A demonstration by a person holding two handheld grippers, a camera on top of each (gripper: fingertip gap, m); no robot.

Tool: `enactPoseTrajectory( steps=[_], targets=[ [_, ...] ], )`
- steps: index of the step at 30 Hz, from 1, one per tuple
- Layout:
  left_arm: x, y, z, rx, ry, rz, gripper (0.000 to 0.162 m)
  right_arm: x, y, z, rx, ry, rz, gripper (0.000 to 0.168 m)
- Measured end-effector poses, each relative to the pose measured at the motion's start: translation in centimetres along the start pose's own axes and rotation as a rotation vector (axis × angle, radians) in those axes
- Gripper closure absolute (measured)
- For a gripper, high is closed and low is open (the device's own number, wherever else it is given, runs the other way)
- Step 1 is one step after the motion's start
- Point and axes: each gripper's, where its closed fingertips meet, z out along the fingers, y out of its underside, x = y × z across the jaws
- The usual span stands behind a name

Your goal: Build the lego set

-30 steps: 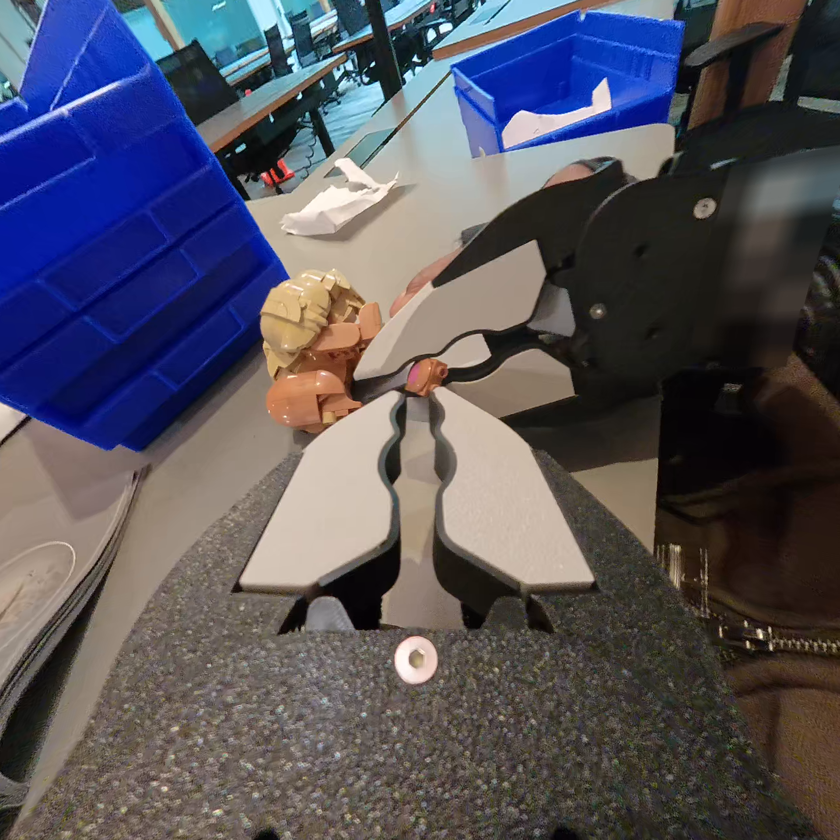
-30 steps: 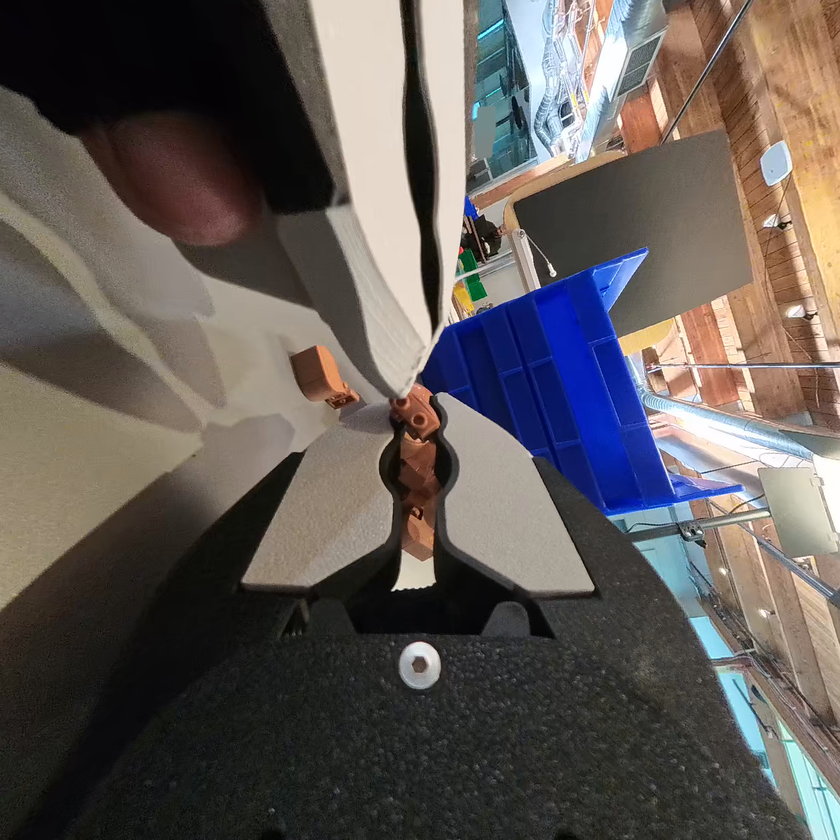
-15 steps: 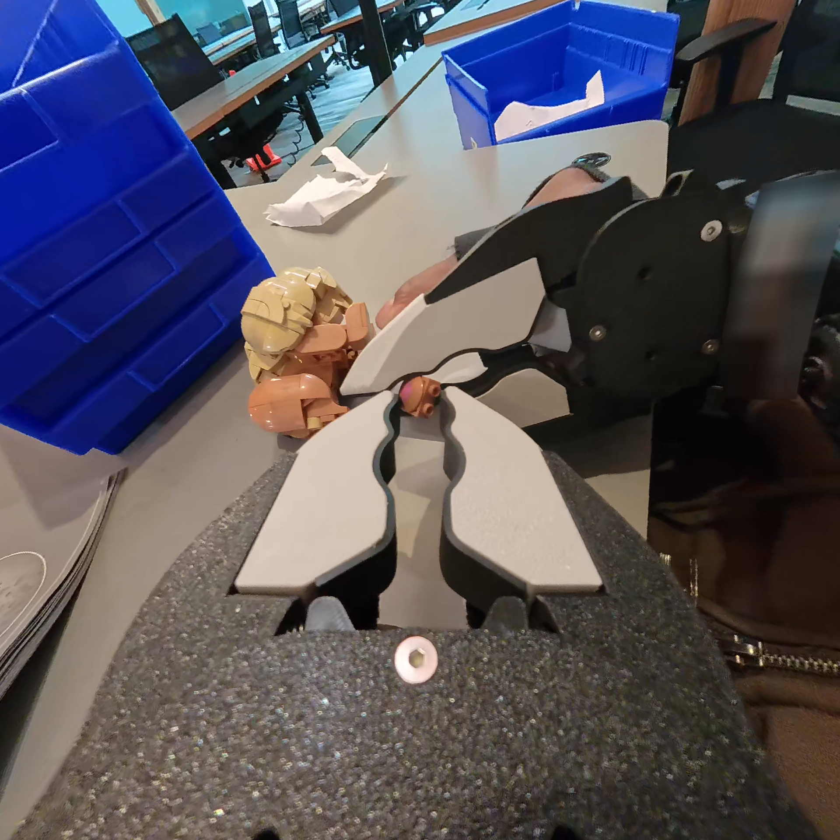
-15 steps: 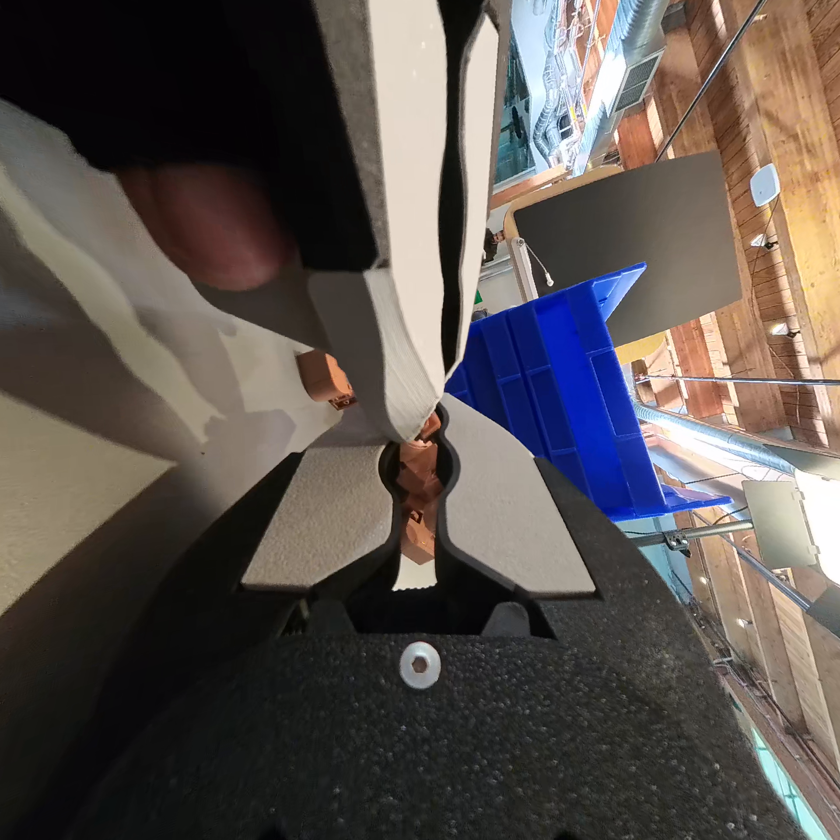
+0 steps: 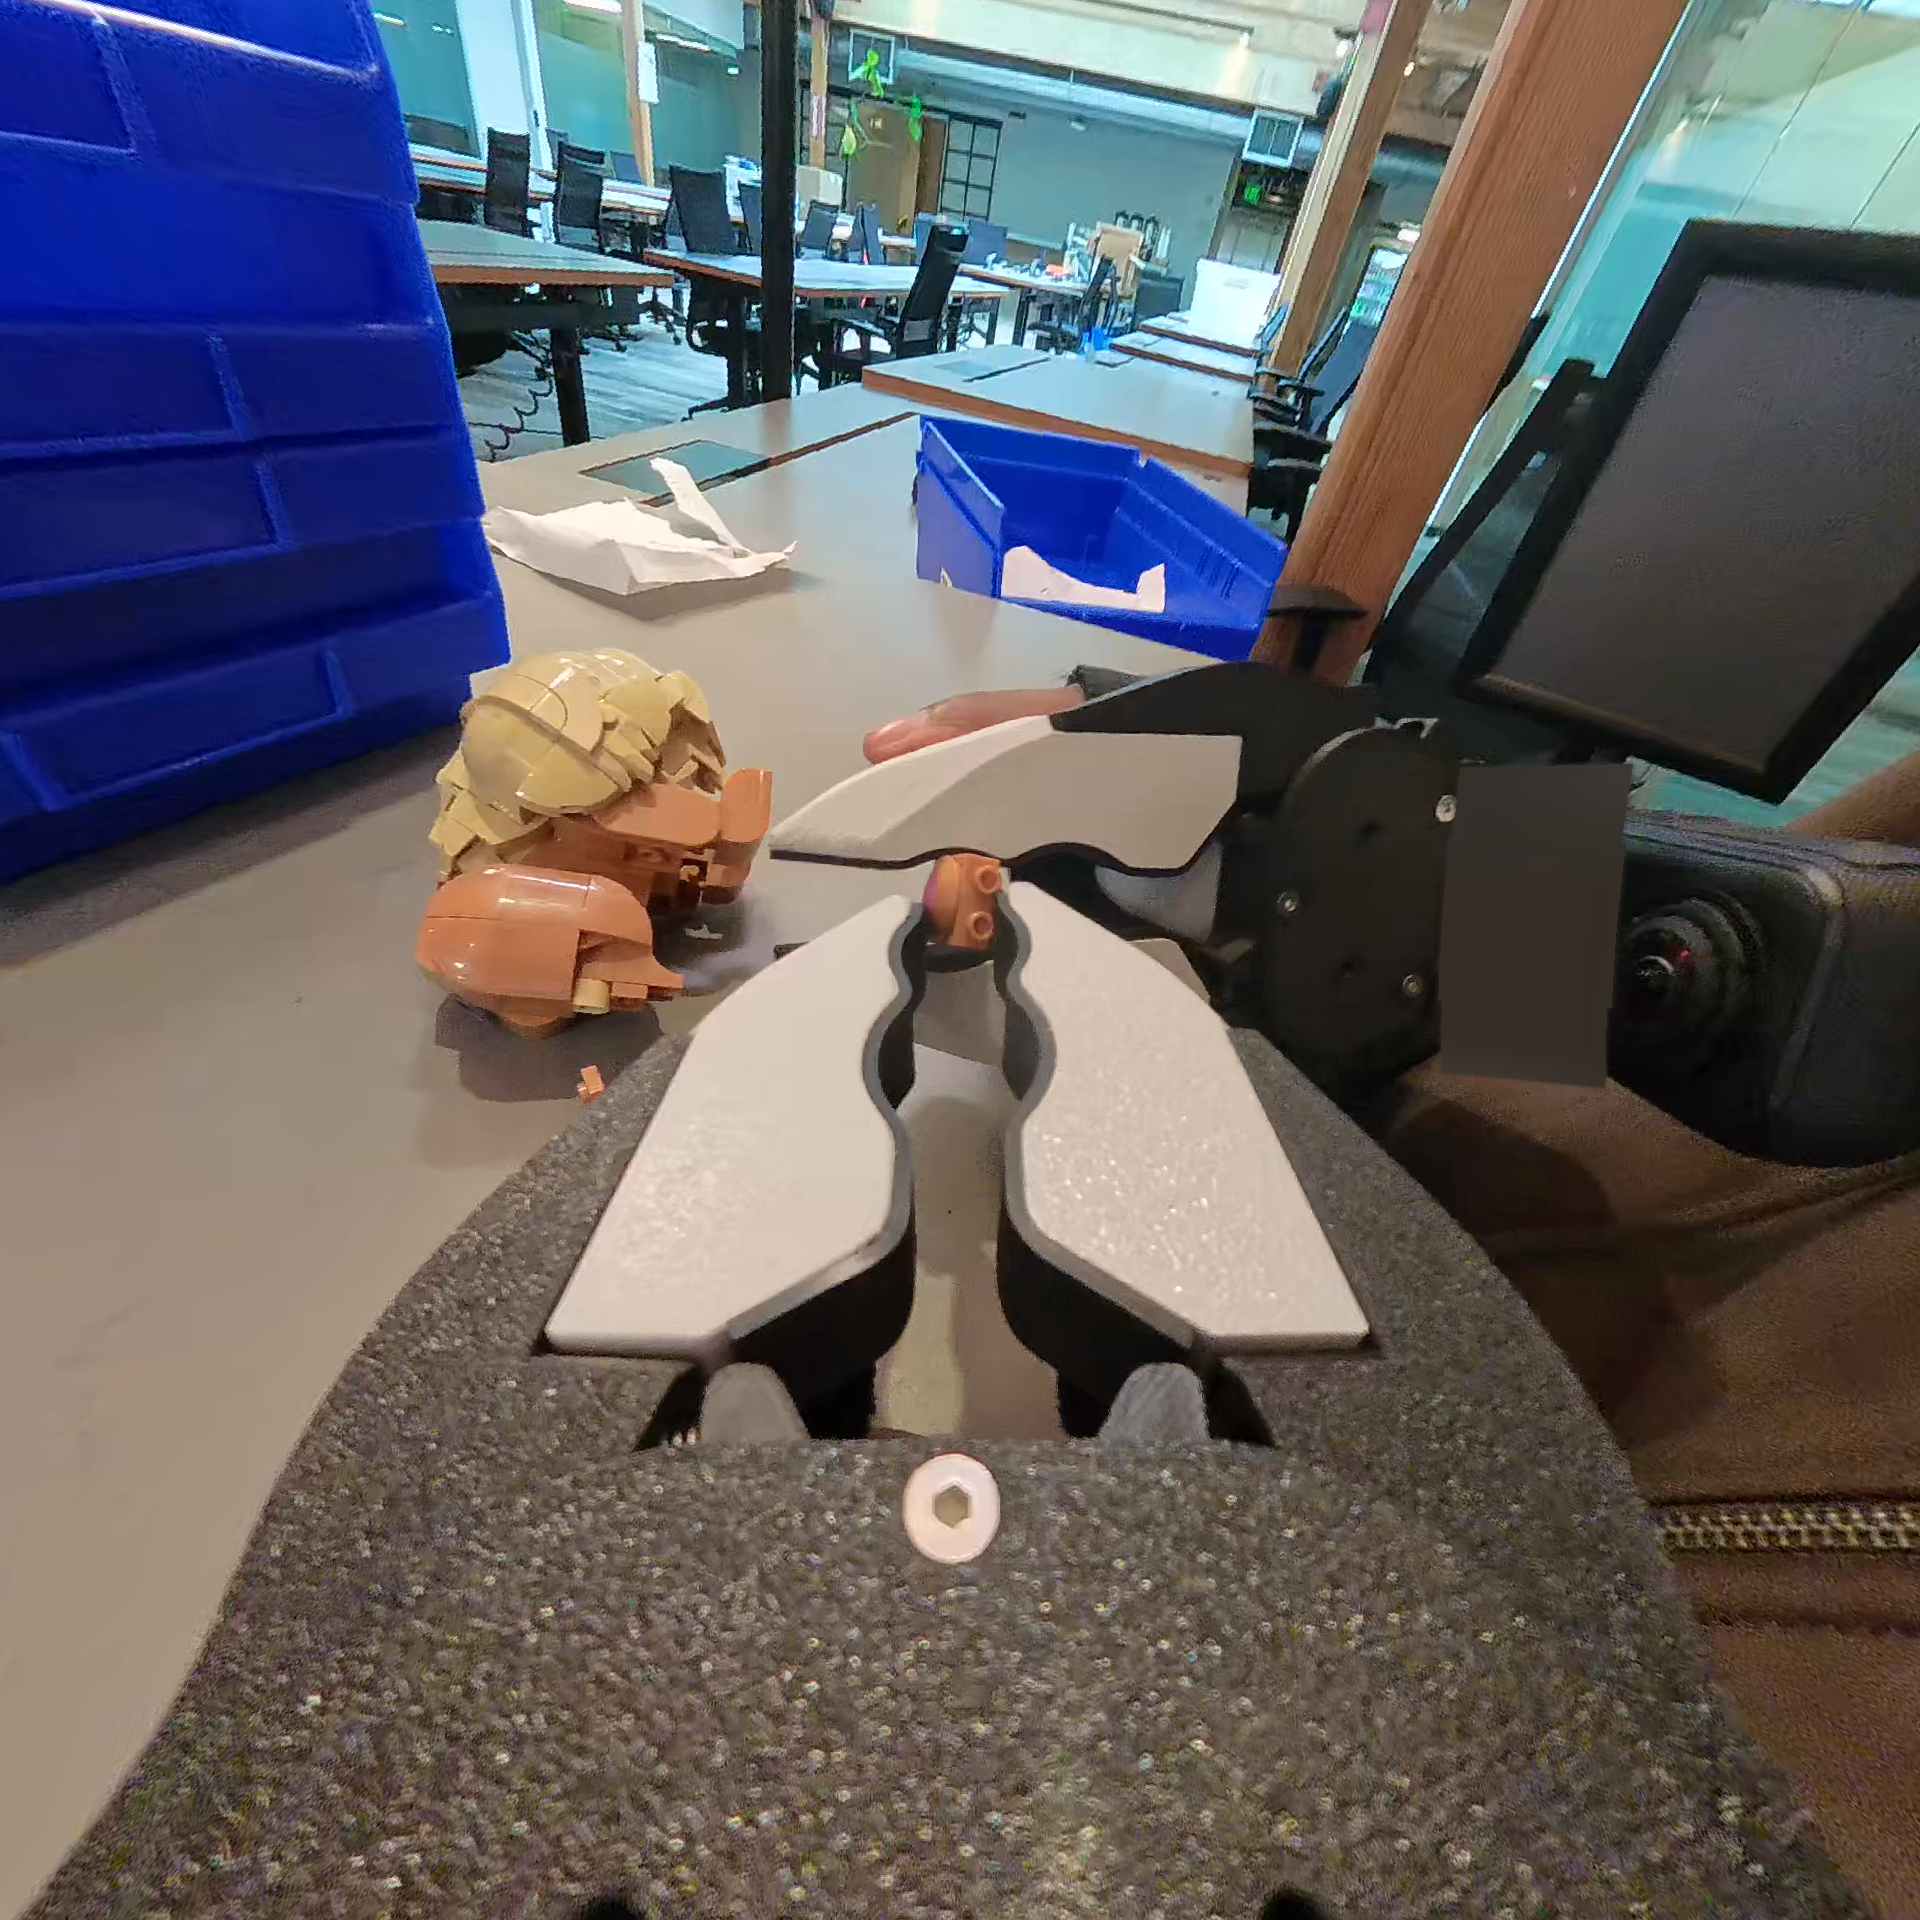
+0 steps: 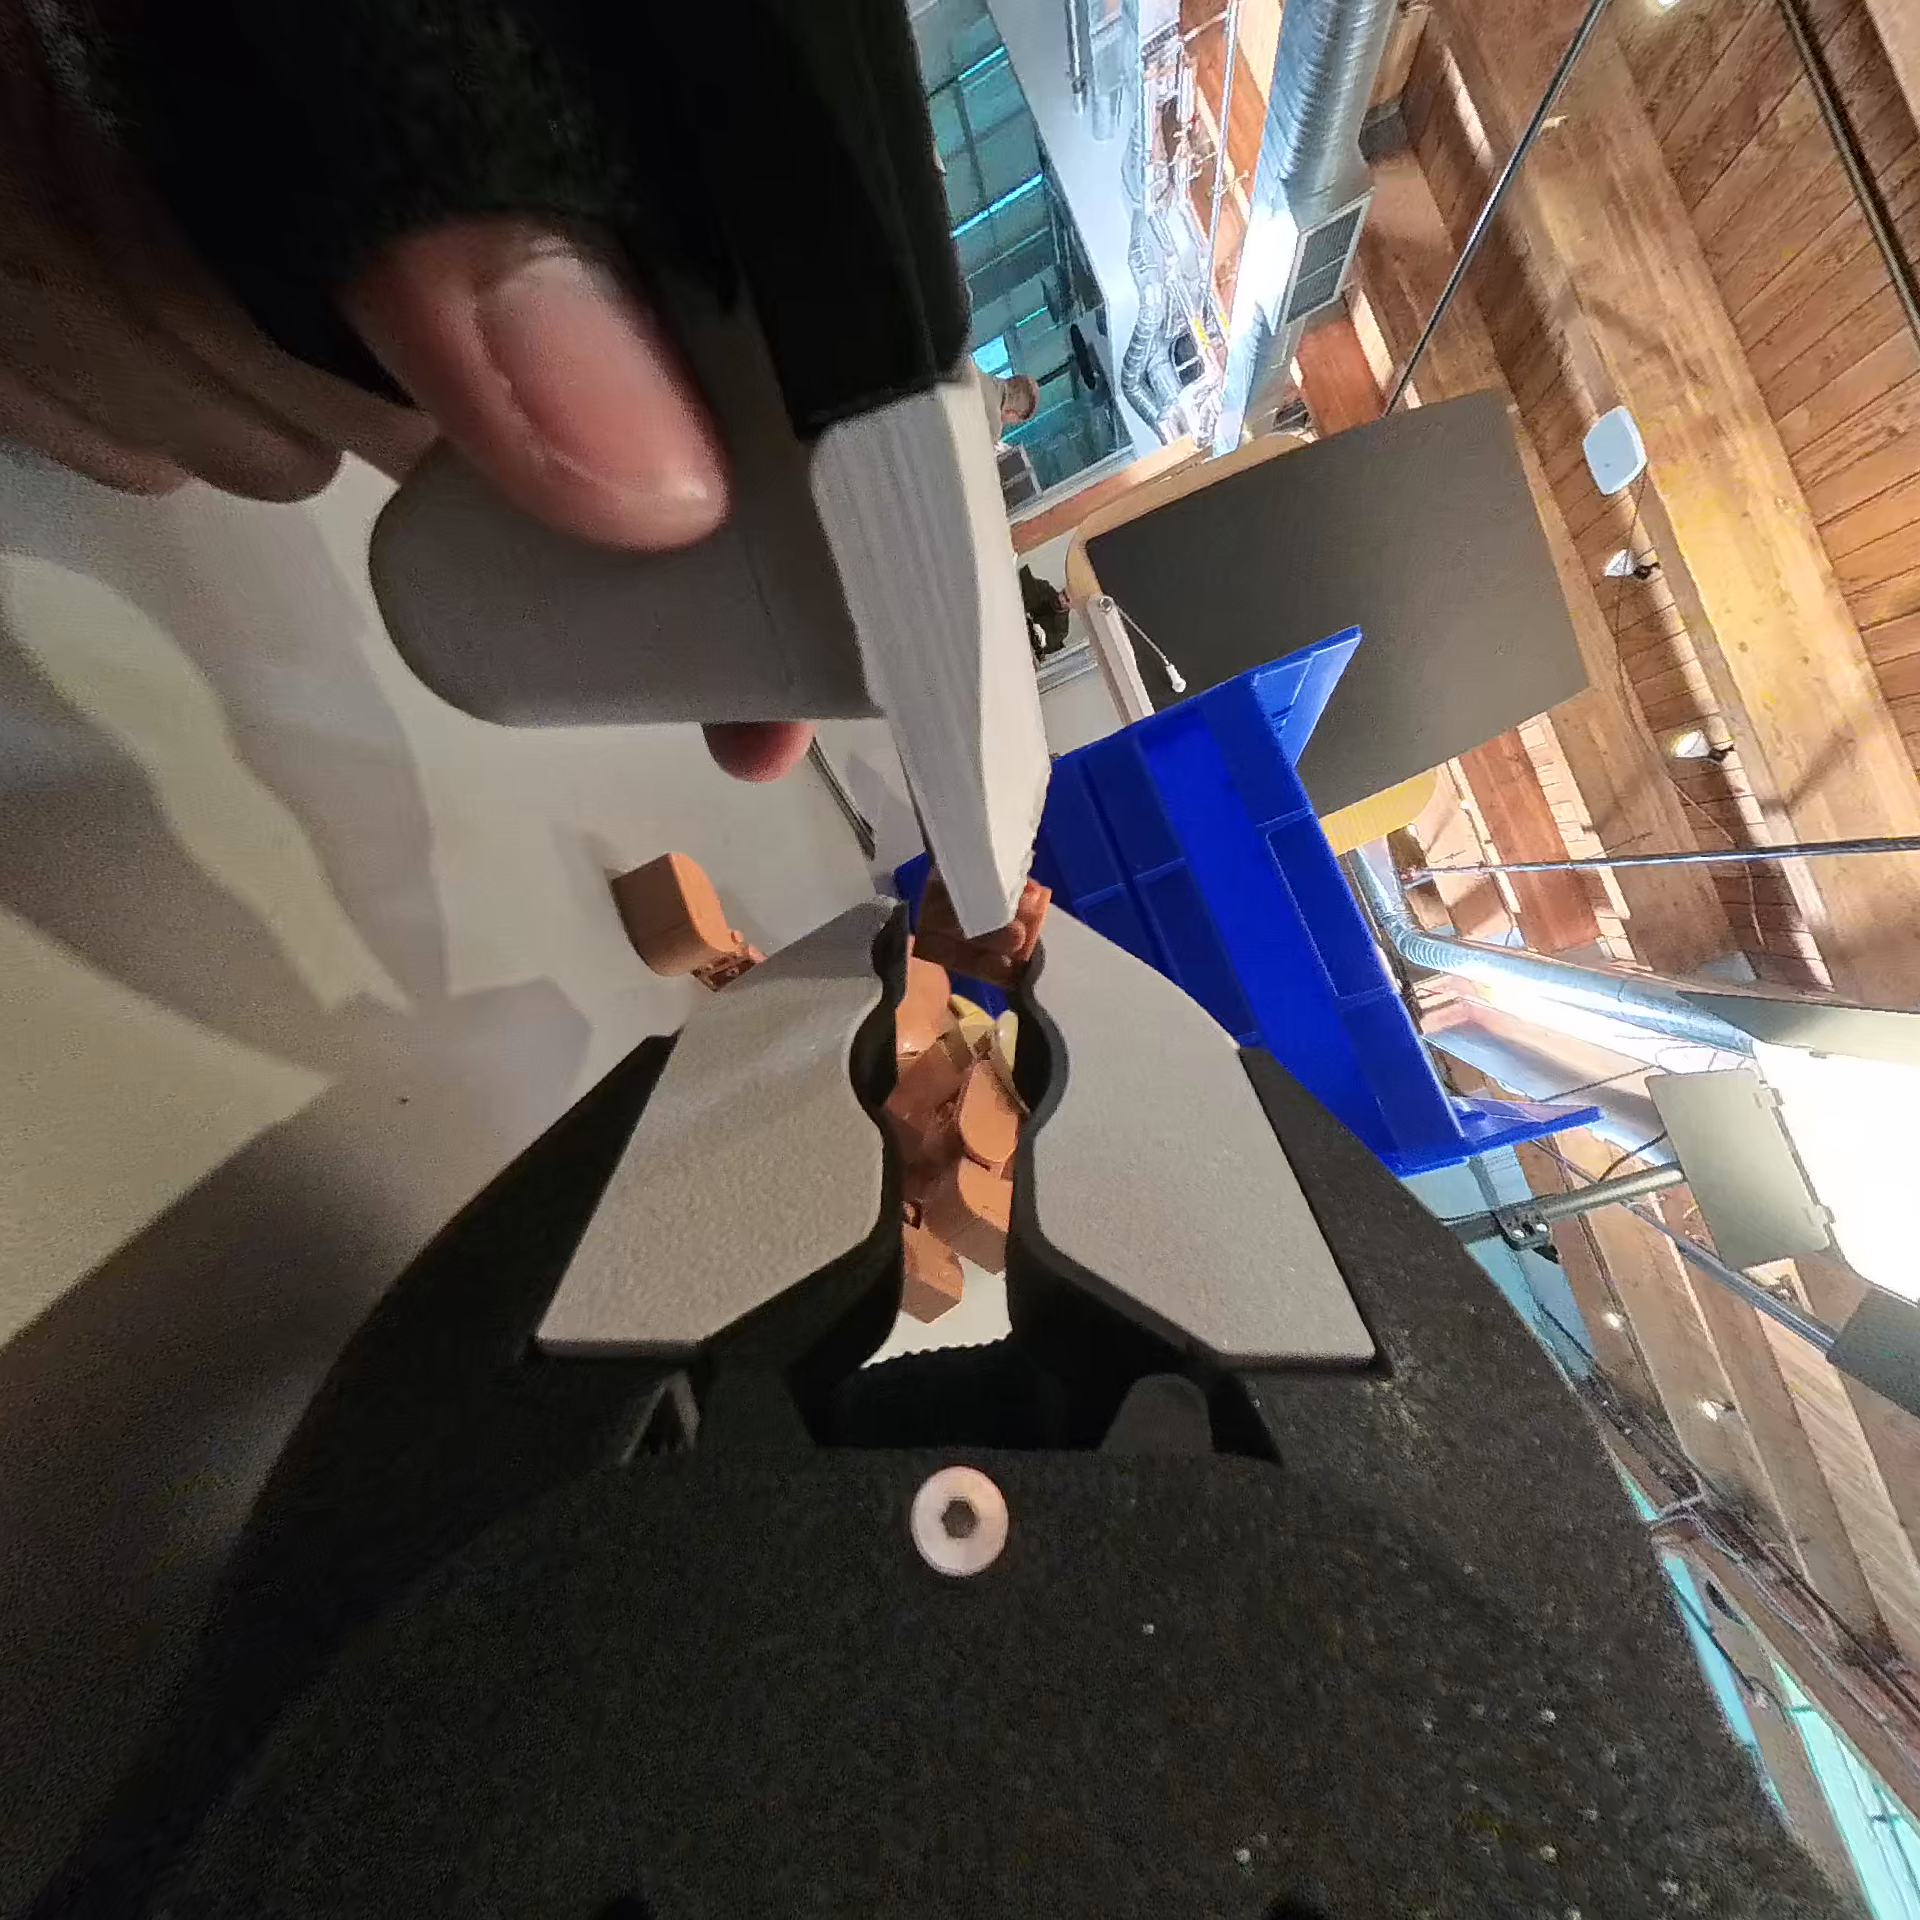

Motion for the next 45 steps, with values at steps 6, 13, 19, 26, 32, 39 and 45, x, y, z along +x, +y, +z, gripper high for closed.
enactPoseTrajectory(
  steps=[6,13,19,26,32,39,45],
  targets=[
    [0.4,-0.2,0.1,0.018,0.038,-0.044,0.150,0.4,-0.5,-0.3,0.029,0.022,0.013,0.153],
    [0.3,0.1,0.3,-0.006,0.036,-0.036,0.150,0.2,-0.3,-0.3,0.014,0.009,0.004,0.156],
    [0.2,0.1,0.1,-0.054,-0.131,0.244,0.150,-0.2,0.3,0.0,-0.033,-0.006,-0.024,0.156],
    [0.1,0.0,0.3,-0.092,-0.250,0.385,0.152,-0.4,0.6,0.1,-0.052,-0.011,-0.040,0.156],
    [-0.3,0.1,0.4,-0.105,-0.278,0.397,0.154,-0.5,0.5,0.2,-0.048,-0.016,-0.052,0.156],
    [-0.5,0.3,0.5,-0.129,-0.308,0.464,0.155,-0.7,0.7,0.3,-0.058,-0.029,-0.056,0.156],
    [-0.5,0.8,0.4,-0.150,-0.254,0.515,0.155,-1.2,1.0,0.3,-0.082,-0.062,-0.065,0.157]
  ],
)
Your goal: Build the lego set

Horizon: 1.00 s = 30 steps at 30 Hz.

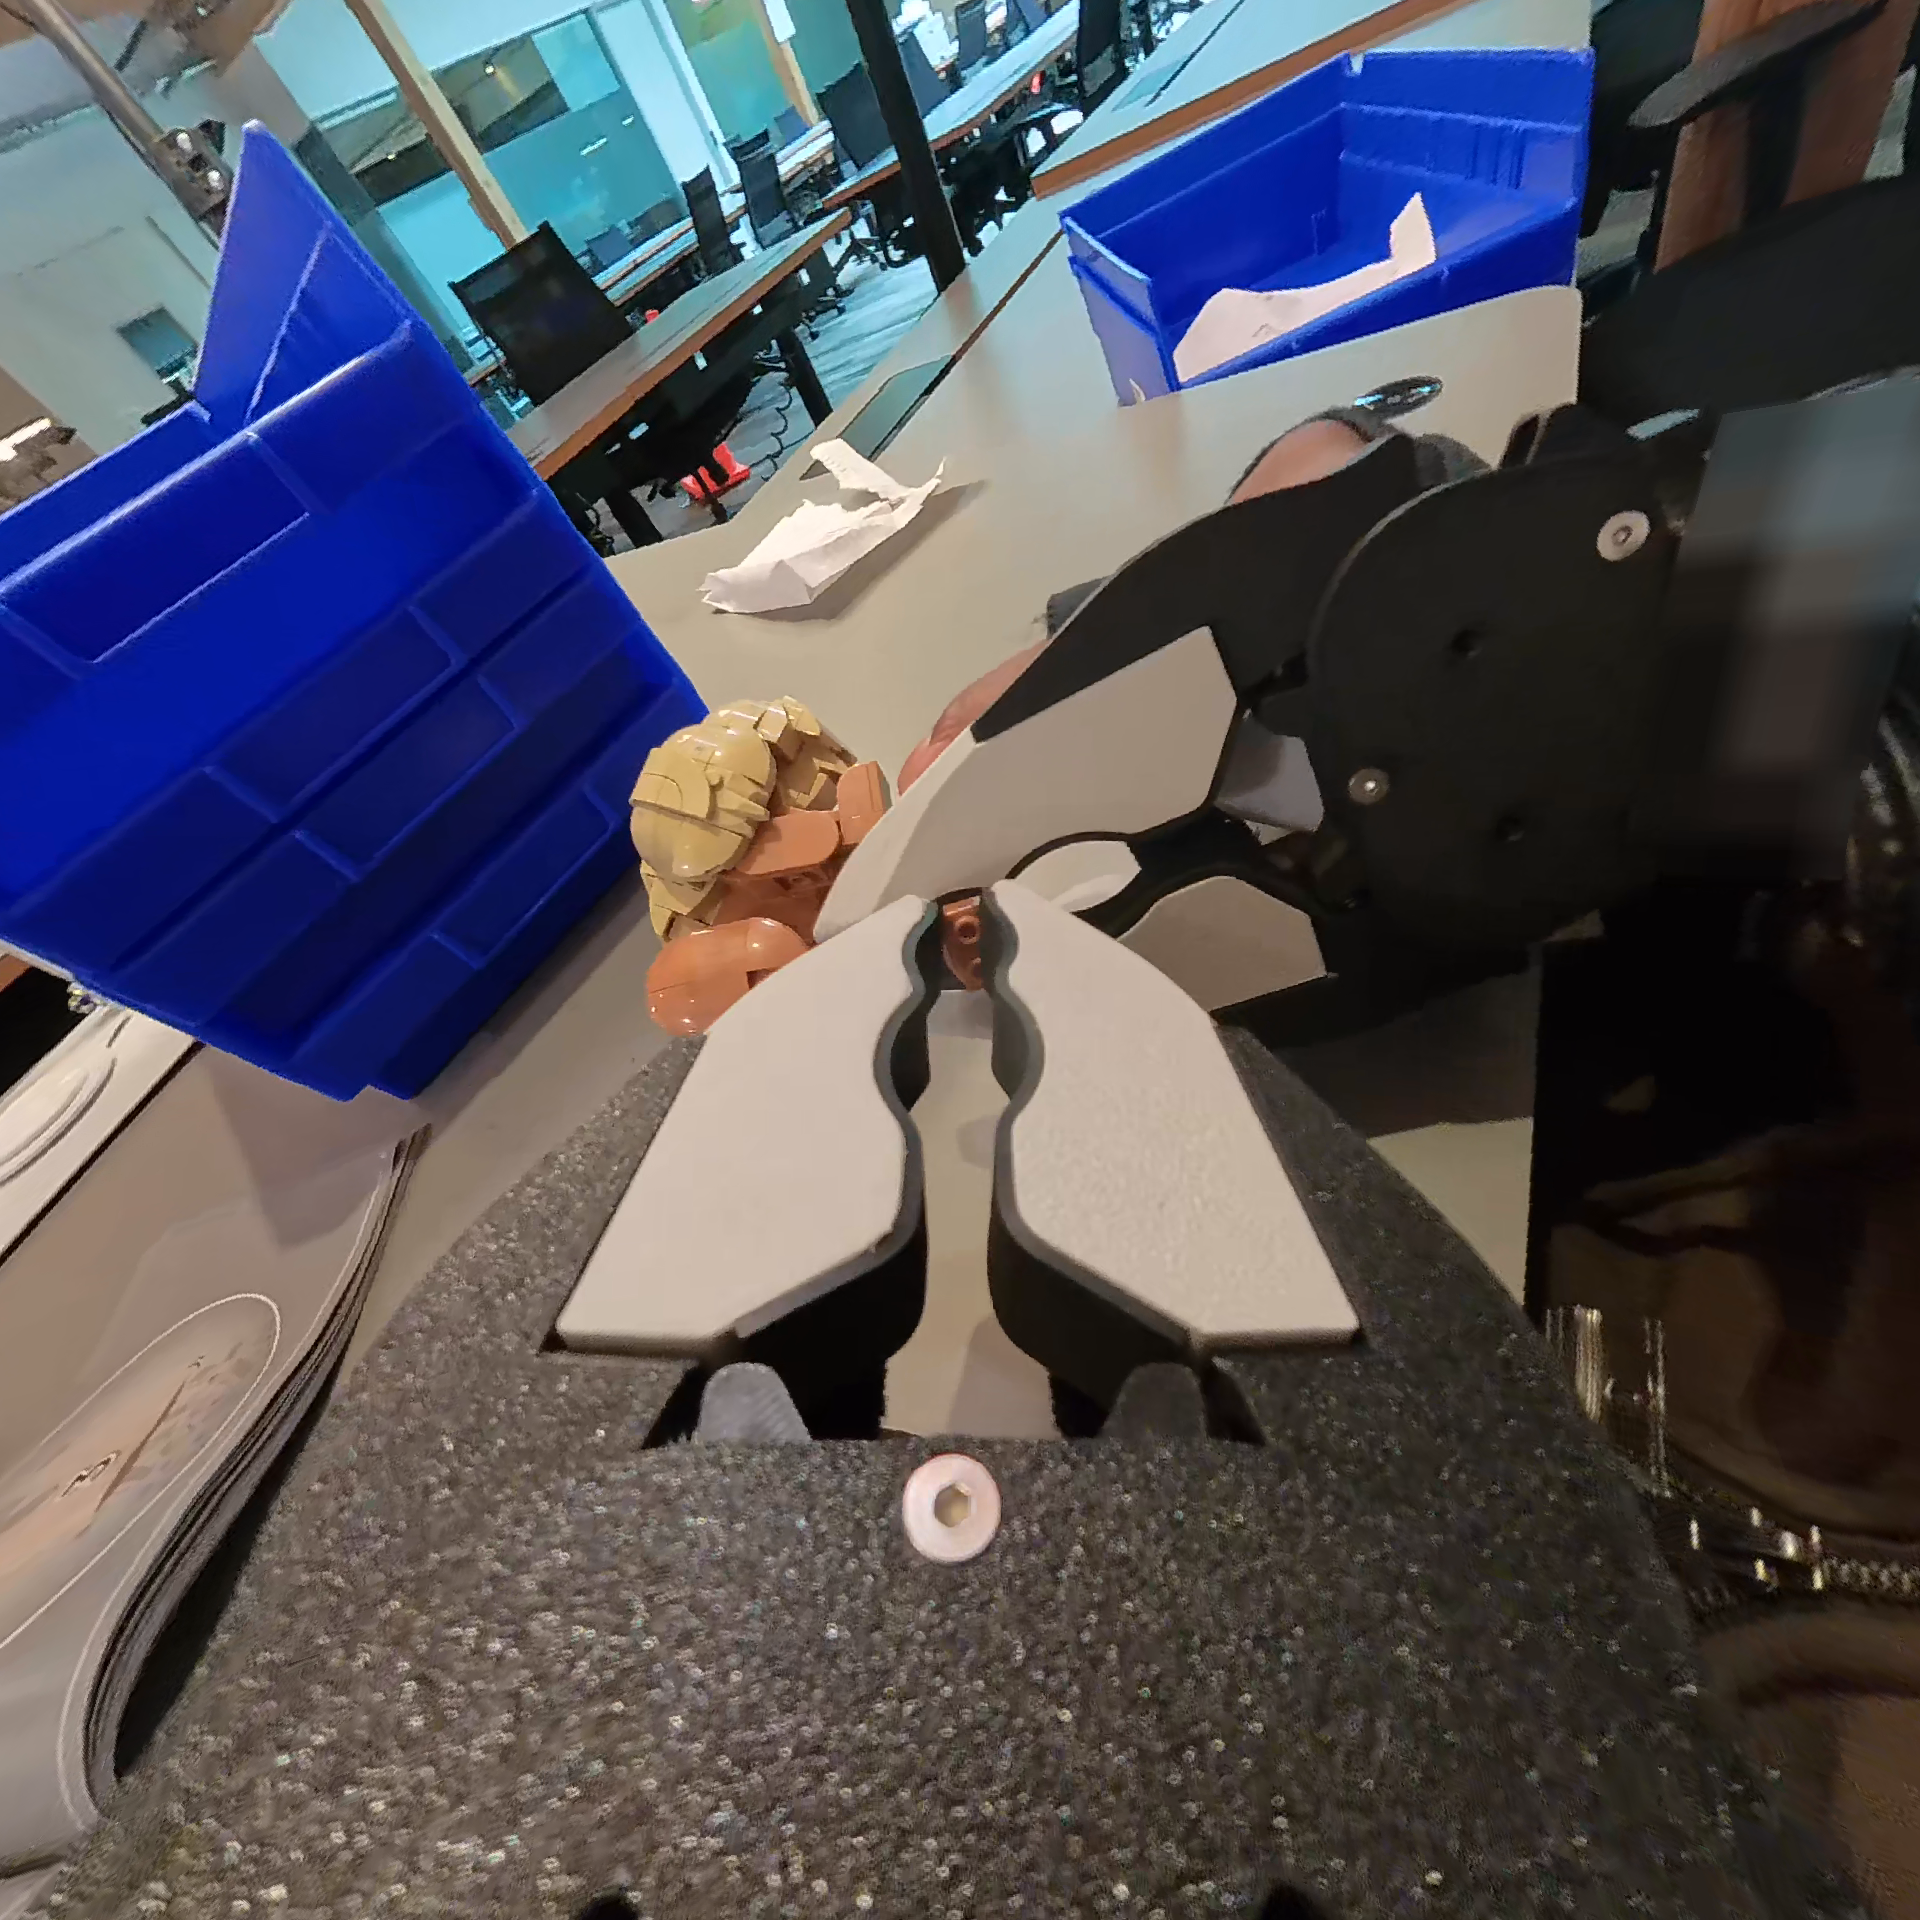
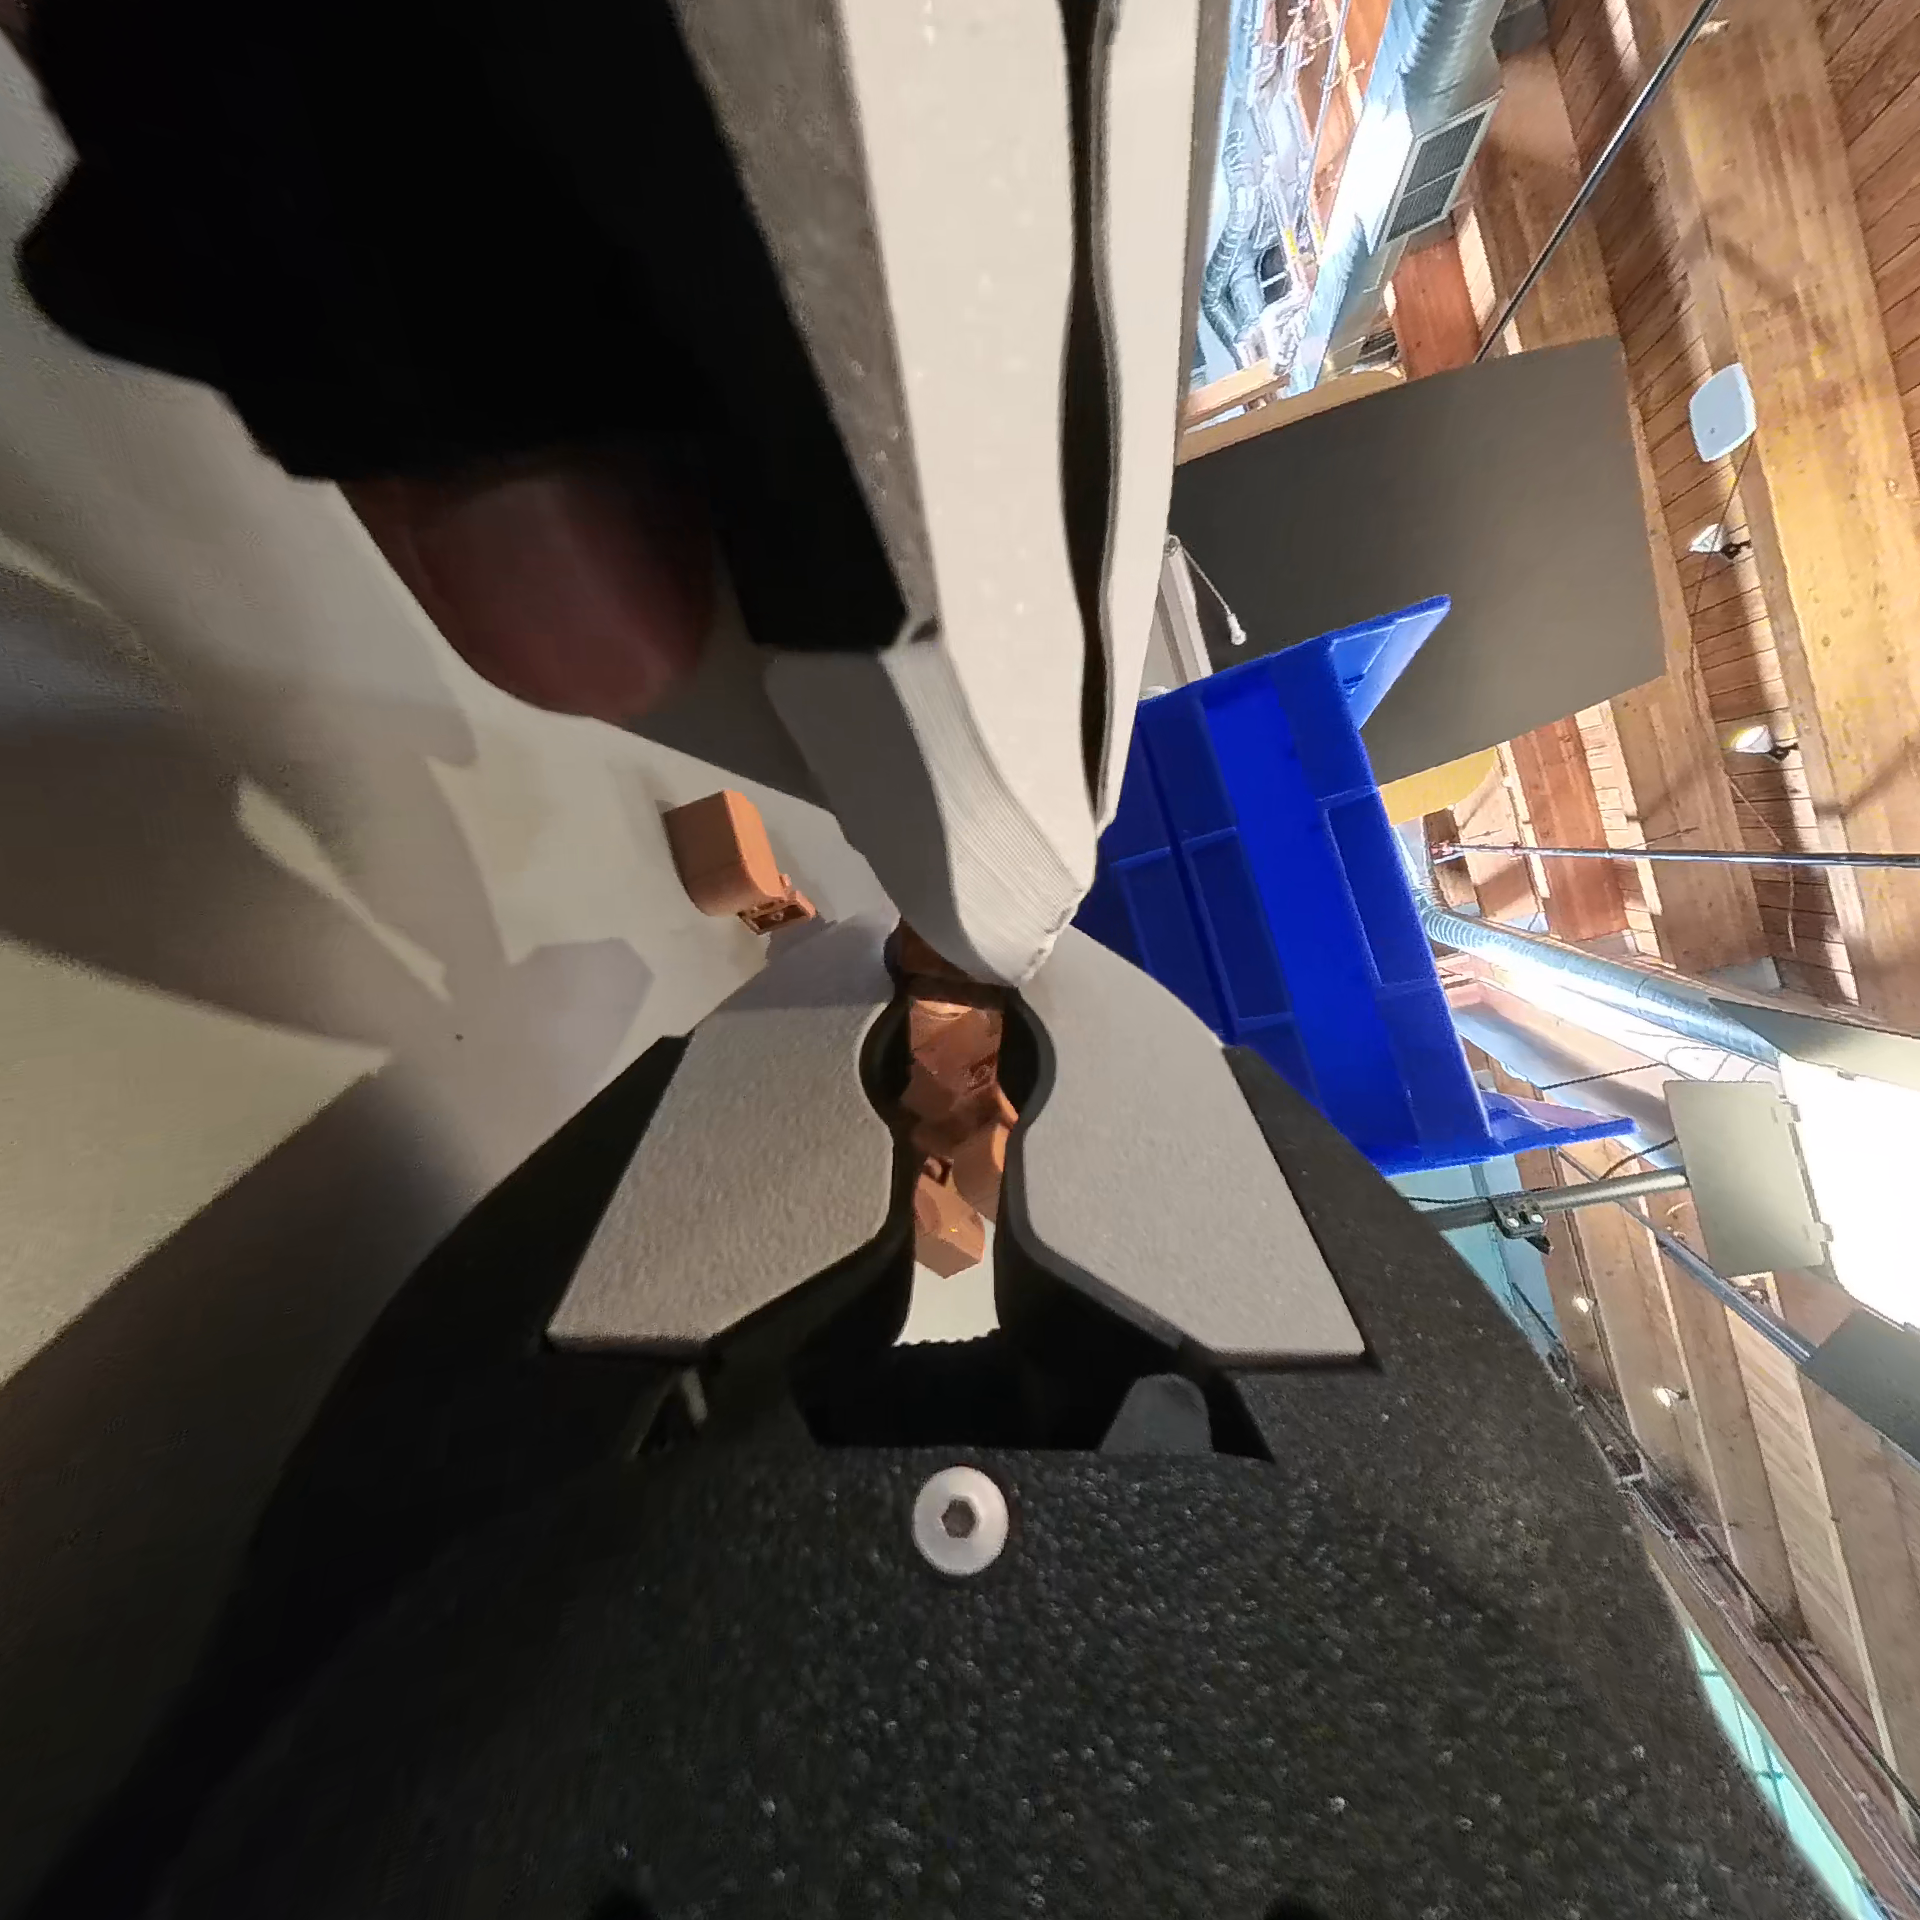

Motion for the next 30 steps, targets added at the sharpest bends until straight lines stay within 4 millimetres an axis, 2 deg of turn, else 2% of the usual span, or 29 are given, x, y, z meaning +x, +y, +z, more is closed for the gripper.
enactPoseTrajectory(
  steps=[10,30],
  targets=[
    [0.35,0.32,-0.07,-0.010,0.024,0.133,0.157,-0.50,0.13,0.10,-0.011,-0.032,-0.012,0.157],
    [0.64,0.67,-0.02,-0.034,-0.018,0.182,0.157,-0.99,0.24,0.30,-0.029,-0.052,-0.035,0.156]
  ],
)
